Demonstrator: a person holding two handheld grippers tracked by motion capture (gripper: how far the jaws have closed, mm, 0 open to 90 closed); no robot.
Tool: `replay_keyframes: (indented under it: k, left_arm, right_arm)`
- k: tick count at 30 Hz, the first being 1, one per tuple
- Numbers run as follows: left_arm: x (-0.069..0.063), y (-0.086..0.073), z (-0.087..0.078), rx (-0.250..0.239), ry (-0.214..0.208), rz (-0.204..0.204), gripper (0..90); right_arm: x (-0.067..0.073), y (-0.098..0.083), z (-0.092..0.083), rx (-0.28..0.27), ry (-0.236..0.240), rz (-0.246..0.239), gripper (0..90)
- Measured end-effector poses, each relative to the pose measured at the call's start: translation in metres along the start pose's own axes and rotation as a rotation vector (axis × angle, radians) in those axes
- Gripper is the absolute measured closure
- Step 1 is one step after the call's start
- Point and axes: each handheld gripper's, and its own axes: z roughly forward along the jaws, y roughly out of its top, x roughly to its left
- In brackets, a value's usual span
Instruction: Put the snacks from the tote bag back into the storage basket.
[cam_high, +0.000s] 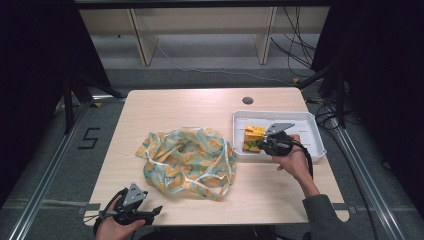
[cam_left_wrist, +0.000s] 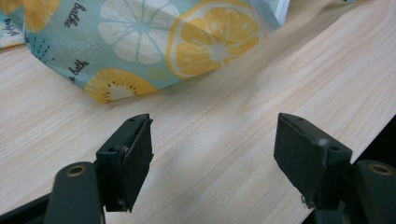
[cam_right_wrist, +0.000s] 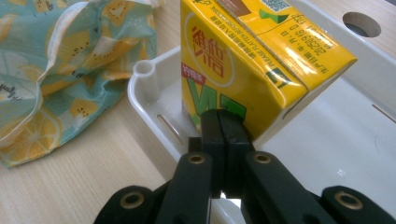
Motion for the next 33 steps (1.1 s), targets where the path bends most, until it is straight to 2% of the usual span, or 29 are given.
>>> replay_keyframes:
  k: [2, 3, 6, 7, 9, 10, 11, 12, 13, 15, 16, 17, 20, 21, 22, 24, 25, 29, 30, 31, 32, 33]
  left_arm:
    - [0.000, -0.001, 0.000, 0.010, -0.006, -0.010, 27.6]
    - [-0.001, 0.000, 0.000, 0.003, -0.006, -0.017, 27.6]
    - [0.000, 0.000, 0.000, 0.007, -0.004, -0.002, 27.6]
    - [0.000, 0.000, -0.001, 0.014, -0.004, 0.001, 27.6]
    - [0.000, 0.000, 0.000, 0.000, 0.000, -0.002, 27.6]
    - [0.000, 0.000, 0.000, 0.000, 0.000, -0.002, 27.6]
    - [0.000, 0.000, 0.000, 0.001, 0.000, -0.001, 27.6]
    - [0.001, 0.000, -0.001, 0.017, -0.002, 0.018, 27.6]
    - [0.000, 0.000, 0.000, -0.002, 0.000, -0.004, 27.6]
    - [0.000, 0.000, 0.000, 0.000, 0.000, -0.001, 27.6]
    - [0.001, 0.000, -0.002, 0.015, -0.002, 0.017, 27.6]
    - [0.000, 0.000, 0.000, -0.001, 0.000, -0.001, 27.6]
    - [0.000, 0.000, 0.000, -0.004, -0.001, -0.004, 27.6]
    - [0.000, 0.000, 0.000, -0.004, -0.001, -0.001, 27.6]
    - [0.000, -0.001, 0.000, -0.004, -0.002, -0.001, 27.6]
    - [0.000, 0.000, 0.000, -0.008, -0.001, -0.005, 27.6]
    - [0.000, 0.000, 0.000, -0.003, -0.001, -0.004, 27.6]
    - [0.000, 0.000, 0.000, -0.008, 0.007, -0.018, 27.6]
    - [-0.001, -0.001, 0.001, -0.016, 0.006, -0.037, 27.6]
    - [0.000, -0.001, -0.001, -0.006, 0.001, -0.025, 27.6]
    - [0.000, -0.001, 0.001, -0.020, 0.009, -0.043, 27.6]
    - [0.002, 0.000, -0.001, -0.006, 0.004, -0.012, 27.5]
  right_arm:
    - [0.000, 0.000, 0.001, -0.001, 0.005, 0.007, 90.0]
    - [0.002, -0.001, 0.004, -0.038, -0.013, 0.010, 90.0]
    - [0.001, 0.000, 0.003, -0.023, -0.012, 0.007, 90.0]
    - [0.000, 0.000, 0.001, -0.005, 0.004, 0.009, 90.0]
    - [0.000, 0.000, 0.000, -0.010, -0.001, 0.008, 90.0]
    - [0.000, -0.001, 0.001, -0.037, -0.015, 0.004, 90.0]
    - [0.000, -0.001, 0.001, -0.037, -0.015, 0.004, 90.0]
    - [-0.001, -0.001, 0.000, -0.032, -0.016, 0.004, 90.0]
    - [-0.002, 0.000, -0.002, -0.001, 0.006, 0.001, 90.0]
    - [-0.002, 0.000, -0.003, 0.002, -0.003, 0.004, 90.0]
    - [-0.002, -0.001, -0.002, -0.014, -0.006, 0.005, 90.0]
    - [-0.002, -0.001, -0.002, -0.026, -0.008, 0.009, 90.0]
    - [-0.002, -0.001, -0.002, -0.020, -0.003, 0.025, 90.0]
    - [-0.003, -0.002, -0.002, -0.035, -0.014, 0.017, 90.0]
    - [-0.004, -0.001, -0.004, -0.009, -0.008, 0.013, 90.0]
    - [-0.004, -0.002, -0.003, -0.019, -0.005, 0.024, 89.8]
    - [-0.003, -0.002, -0.004, -0.029, -0.008, 0.014, 89.4]
    - [-0.003, 0.000, -0.008, -0.012, 0.002, 0.021, 86.2]
    - [-0.002, 0.000, -0.009, -0.026, 0.000, 0.018, 85.1]
    - [-0.001, 0.002, -0.012, -0.024, 0.011, 0.004, 83.9]
    - [0.003, 0.002, -0.013, -0.051, 0.008, 0.018, 83.0]
    - [0.006, 0.007, -0.018, -0.058, 0.026, -0.008, 81.4]
